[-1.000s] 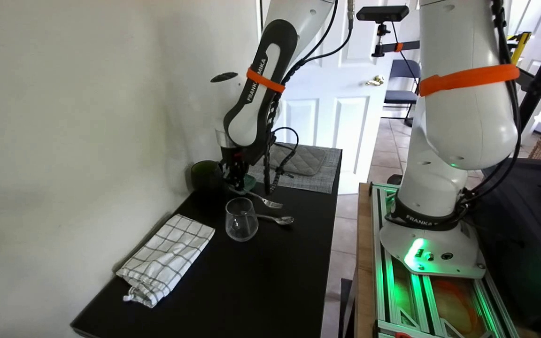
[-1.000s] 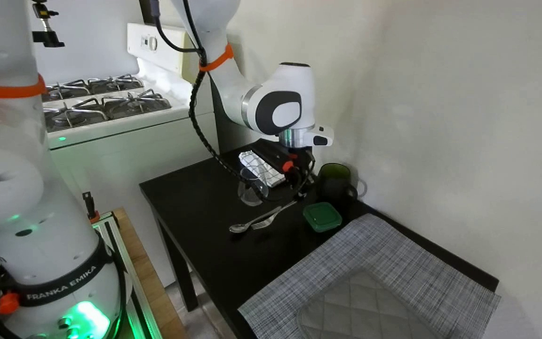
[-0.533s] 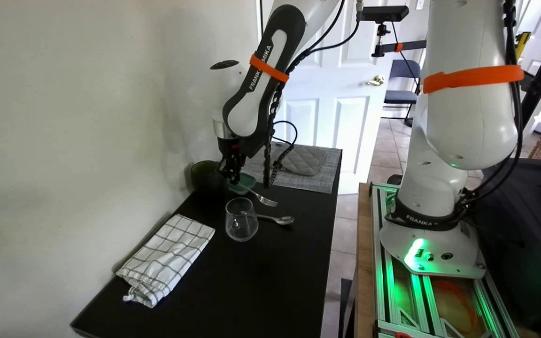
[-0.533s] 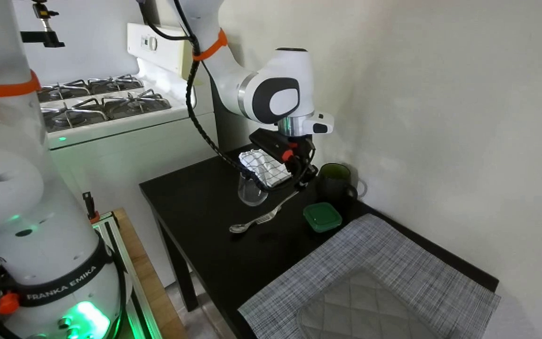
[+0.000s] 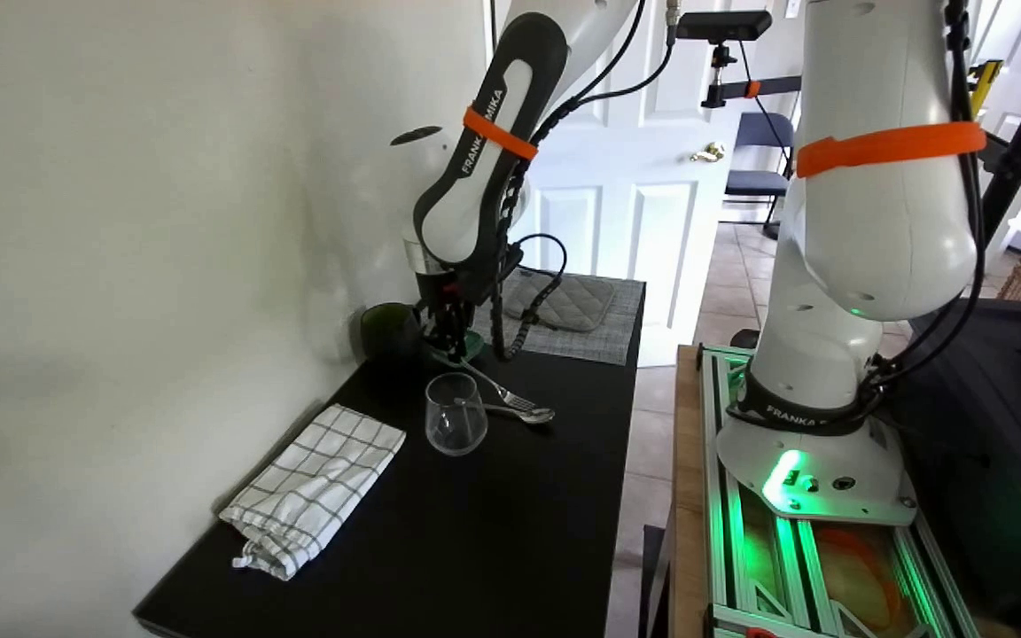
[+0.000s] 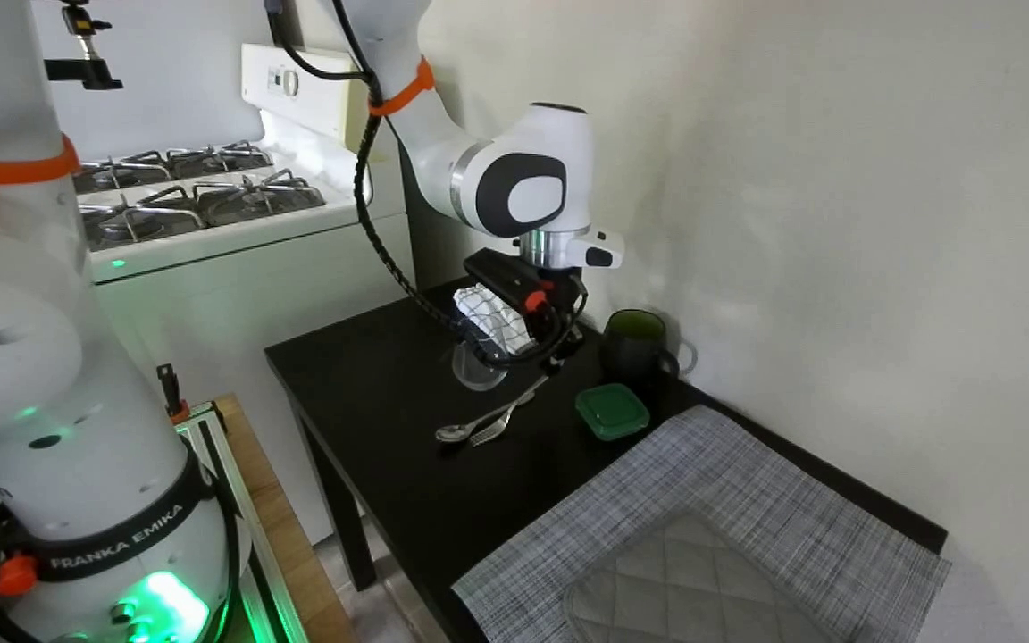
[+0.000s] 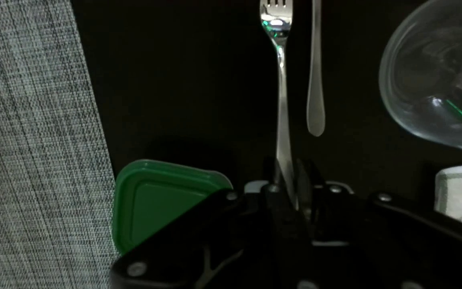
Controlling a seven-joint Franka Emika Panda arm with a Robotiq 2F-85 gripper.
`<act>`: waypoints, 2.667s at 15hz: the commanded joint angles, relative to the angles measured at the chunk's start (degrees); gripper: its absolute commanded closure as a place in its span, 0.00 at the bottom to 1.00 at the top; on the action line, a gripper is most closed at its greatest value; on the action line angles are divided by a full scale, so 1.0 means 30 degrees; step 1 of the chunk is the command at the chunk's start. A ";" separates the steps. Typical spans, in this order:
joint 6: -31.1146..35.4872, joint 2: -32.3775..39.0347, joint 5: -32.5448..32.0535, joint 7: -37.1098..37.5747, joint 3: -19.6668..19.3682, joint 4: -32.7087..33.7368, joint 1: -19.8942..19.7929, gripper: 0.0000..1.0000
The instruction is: Put the fork in the glass cup
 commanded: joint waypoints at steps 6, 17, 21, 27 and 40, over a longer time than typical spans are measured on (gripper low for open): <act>0.1397 0.2973 0.0280 -0.0350 -0.0214 0.1136 -0.0466 0.96; 0.1839 0.3566 0.0243 -0.0761 -0.0290 0.0950 -0.0374 0.46; 0.1251 0.3312 -0.0395 -0.0484 -0.0656 0.0752 0.0018 0.15; 0.0089 0.3513 -0.1181 -0.0151 -0.0869 0.0729 0.0342 0.10; -0.0423 0.3397 -0.1124 0.0013 -0.0729 0.0756 0.0544 1.00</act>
